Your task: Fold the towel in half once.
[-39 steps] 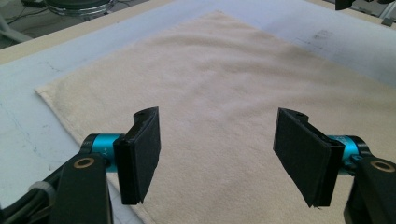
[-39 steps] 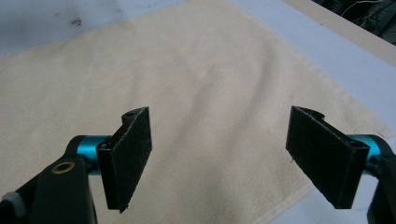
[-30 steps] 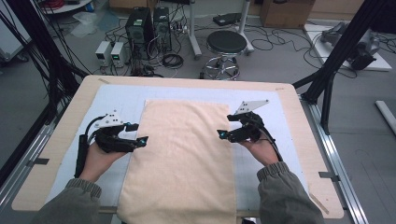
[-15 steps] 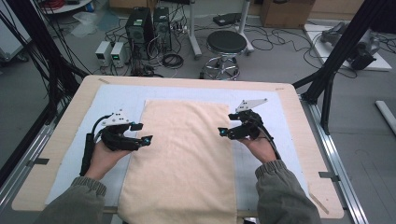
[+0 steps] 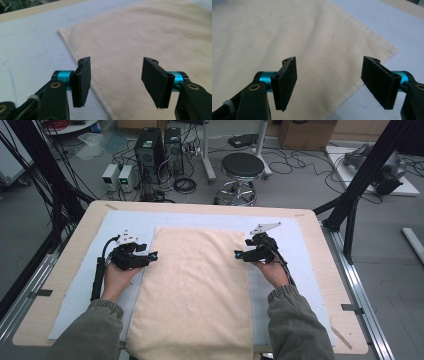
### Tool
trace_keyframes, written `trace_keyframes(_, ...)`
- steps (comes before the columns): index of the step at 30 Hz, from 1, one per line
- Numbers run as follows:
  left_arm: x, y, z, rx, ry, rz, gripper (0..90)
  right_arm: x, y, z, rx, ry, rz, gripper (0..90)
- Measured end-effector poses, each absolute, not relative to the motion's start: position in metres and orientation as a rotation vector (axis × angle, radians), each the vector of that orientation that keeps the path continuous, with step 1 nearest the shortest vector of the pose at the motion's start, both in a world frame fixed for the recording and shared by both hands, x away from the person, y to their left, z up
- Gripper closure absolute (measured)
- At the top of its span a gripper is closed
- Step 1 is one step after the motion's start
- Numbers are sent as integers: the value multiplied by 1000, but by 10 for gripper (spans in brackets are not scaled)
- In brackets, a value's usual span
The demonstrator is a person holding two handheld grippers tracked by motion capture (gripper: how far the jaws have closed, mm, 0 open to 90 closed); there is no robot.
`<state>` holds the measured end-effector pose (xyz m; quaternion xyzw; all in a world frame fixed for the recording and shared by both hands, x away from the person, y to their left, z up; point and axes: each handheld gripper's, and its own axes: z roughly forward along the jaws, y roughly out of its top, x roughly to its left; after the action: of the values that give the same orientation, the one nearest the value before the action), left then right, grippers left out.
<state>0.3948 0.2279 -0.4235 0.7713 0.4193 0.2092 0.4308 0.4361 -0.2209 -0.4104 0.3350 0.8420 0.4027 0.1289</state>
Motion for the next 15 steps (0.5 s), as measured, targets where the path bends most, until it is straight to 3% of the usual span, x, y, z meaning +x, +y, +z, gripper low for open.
trace_keyframes(9,420,209,-434,2098,1038,528,539,449,-218,-436,1044,2486,1083,433)
trace_keyframes(15,424,207,-441,2104,1013,502,623,450,-216,-439,1039,2490,1060,570)
